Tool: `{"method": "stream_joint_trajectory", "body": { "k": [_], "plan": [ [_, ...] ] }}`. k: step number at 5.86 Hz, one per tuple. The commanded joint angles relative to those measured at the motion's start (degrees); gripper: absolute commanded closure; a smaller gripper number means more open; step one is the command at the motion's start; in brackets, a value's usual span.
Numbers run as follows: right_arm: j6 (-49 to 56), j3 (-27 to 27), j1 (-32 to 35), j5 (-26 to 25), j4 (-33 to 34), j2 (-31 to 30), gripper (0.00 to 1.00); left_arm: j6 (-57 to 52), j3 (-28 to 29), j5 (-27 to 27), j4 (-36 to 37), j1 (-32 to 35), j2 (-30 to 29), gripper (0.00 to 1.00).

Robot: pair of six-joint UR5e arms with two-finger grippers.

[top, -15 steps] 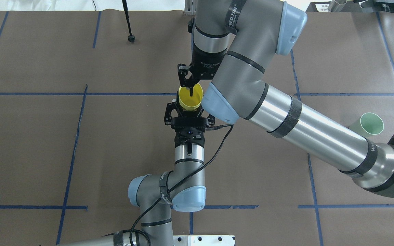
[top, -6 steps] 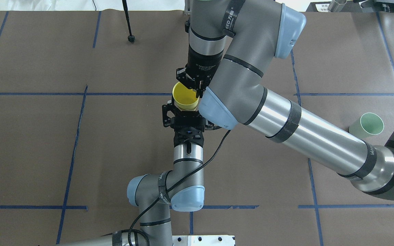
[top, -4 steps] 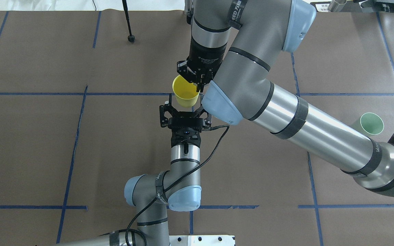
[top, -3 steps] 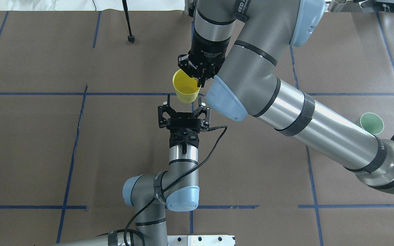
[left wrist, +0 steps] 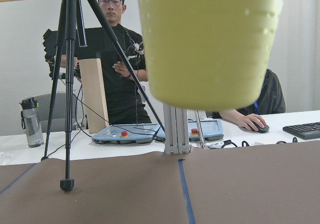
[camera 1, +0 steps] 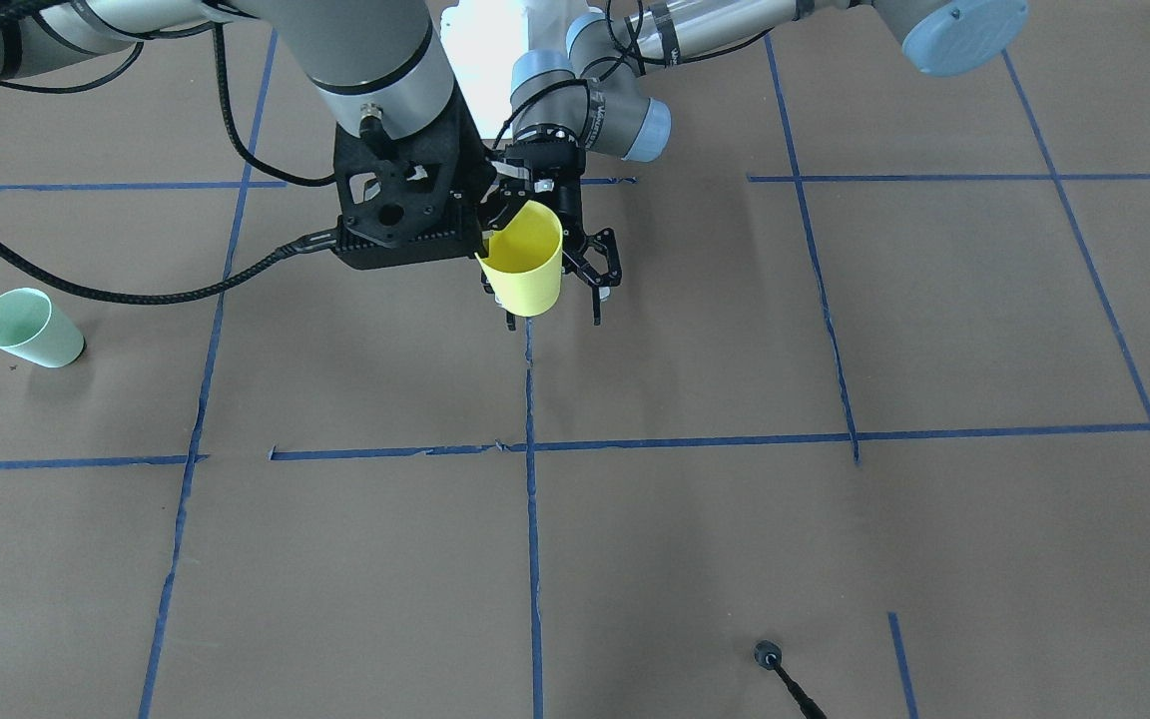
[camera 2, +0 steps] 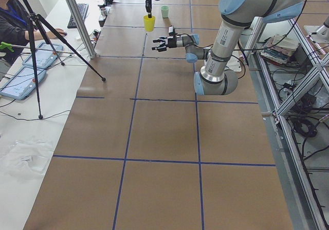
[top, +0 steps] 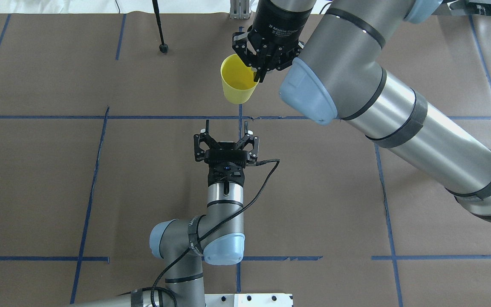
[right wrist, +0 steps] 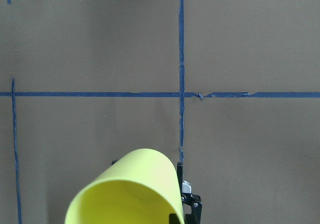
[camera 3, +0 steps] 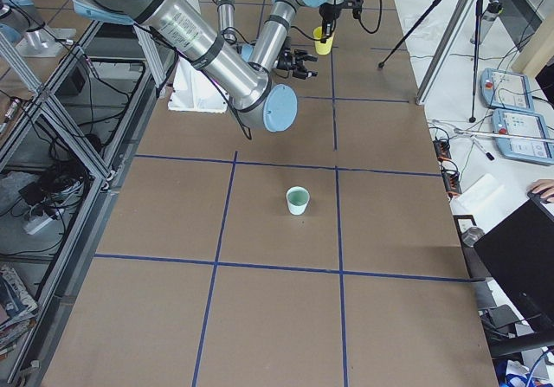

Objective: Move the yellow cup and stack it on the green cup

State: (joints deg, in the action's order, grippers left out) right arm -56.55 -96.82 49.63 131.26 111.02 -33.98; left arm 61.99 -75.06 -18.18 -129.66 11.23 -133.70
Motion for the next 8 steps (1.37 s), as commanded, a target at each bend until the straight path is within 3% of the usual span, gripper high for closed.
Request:
{"method": "stream_joint_trajectory", "body": {
  "k": [1,2,4,5,8],
  "plan": [
    [0.8,-0.2,3.4,2.2,0.1,-2.1,1.00,-10.1,-10.8,-4.3,-0.2,0.5,4.5,0.00],
    [1.5,-2.7,4.2,2.2,0.1,-5.6,1.00,-13.5,-16.7,-7.4,0.0,2.4,7.8,0.00],
    [8.2,-14.1,7.4,2.2,0.2,-18.8,1.00,-13.7,-17.3,-15.9,0.1,9.5,8.1,0.00],
    [9.3,-18.9,9.1,2.1,0.2,-24.1,1.00,-13.7,-17.2,-22.6,0.4,14.3,9.2,0.00],
    [25.4,-24.1,12.6,1.2,0.0,-36.8,1.00,-9.7,-17.2,-48.0,6.4,26.8,16.1,0.00]
  ]
}}
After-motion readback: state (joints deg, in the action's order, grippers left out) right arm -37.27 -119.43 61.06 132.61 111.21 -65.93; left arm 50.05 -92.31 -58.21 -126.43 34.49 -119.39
